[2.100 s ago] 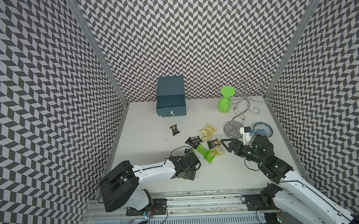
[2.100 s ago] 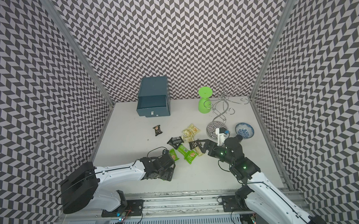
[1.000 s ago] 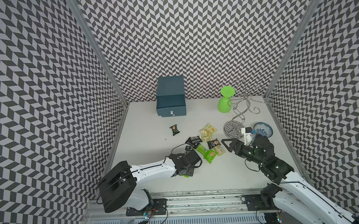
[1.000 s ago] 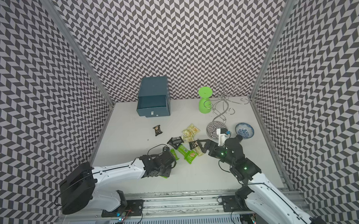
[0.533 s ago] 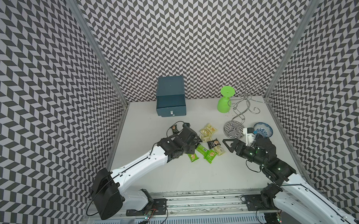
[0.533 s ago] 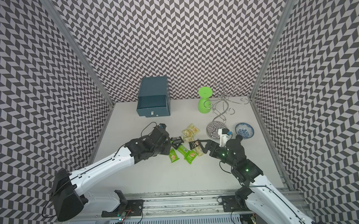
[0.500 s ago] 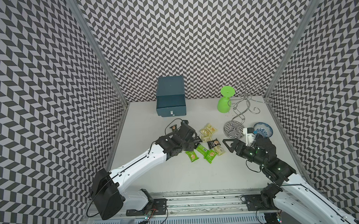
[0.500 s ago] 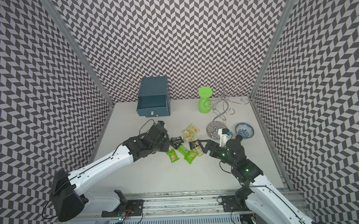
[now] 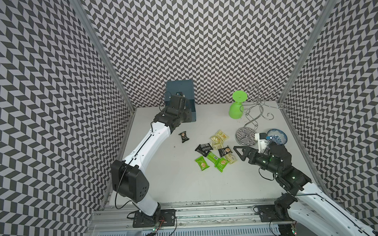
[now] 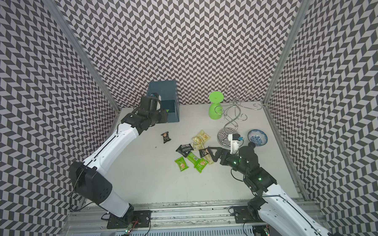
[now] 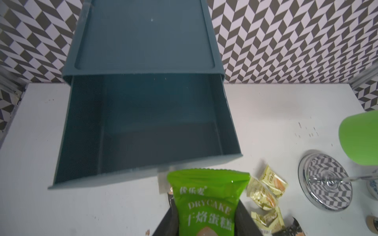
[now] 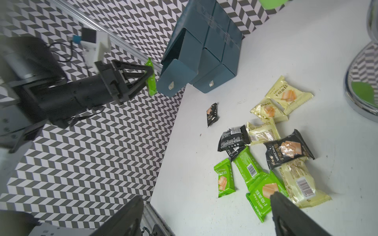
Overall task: Place the cookies into the drawer by color
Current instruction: Place the cookie in the drawer.
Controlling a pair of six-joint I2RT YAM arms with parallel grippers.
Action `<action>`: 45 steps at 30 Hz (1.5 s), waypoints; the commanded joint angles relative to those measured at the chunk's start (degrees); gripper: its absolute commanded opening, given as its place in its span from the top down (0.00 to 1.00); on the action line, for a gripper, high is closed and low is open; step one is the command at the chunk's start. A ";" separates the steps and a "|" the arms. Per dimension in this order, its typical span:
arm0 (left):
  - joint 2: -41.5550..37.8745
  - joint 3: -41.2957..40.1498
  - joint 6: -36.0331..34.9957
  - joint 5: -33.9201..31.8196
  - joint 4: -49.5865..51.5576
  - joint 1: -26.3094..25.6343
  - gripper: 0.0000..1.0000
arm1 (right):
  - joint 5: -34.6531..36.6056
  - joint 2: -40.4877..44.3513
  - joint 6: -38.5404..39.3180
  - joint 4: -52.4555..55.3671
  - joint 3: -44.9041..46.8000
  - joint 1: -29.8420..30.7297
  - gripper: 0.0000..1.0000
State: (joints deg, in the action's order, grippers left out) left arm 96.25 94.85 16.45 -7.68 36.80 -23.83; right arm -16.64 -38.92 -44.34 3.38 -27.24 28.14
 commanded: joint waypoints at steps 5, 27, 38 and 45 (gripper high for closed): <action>6.85 12.34 -2.87 3.18 1.44 3.35 0.59 | 1.56 1.40 3.32 -16.57 0.71 0.34 0.01; 18.77 23.51 -2.98 5.31 6.56 10.95 0.60 | 4.95 2.62 3.58 -12.87 0.14 0.42 0.00; 18.95 19.63 -3.65 6.45 5.31 13.17 0.59 | 4.16 2.64 2.32 -11.53 -0.35 0.39 0.00; 23.66 24.89 -4.76 4.89 8.10 13.46 0.59 | 4.95 4.00 2.19 -9.98 -0.44 0.37 0.00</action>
State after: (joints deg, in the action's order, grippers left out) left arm 117.82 117.01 12.80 -2.13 43.57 -10.72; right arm -12.32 -36.16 -41.71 -6.00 -27.16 28.23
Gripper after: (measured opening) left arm 0.408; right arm 0.995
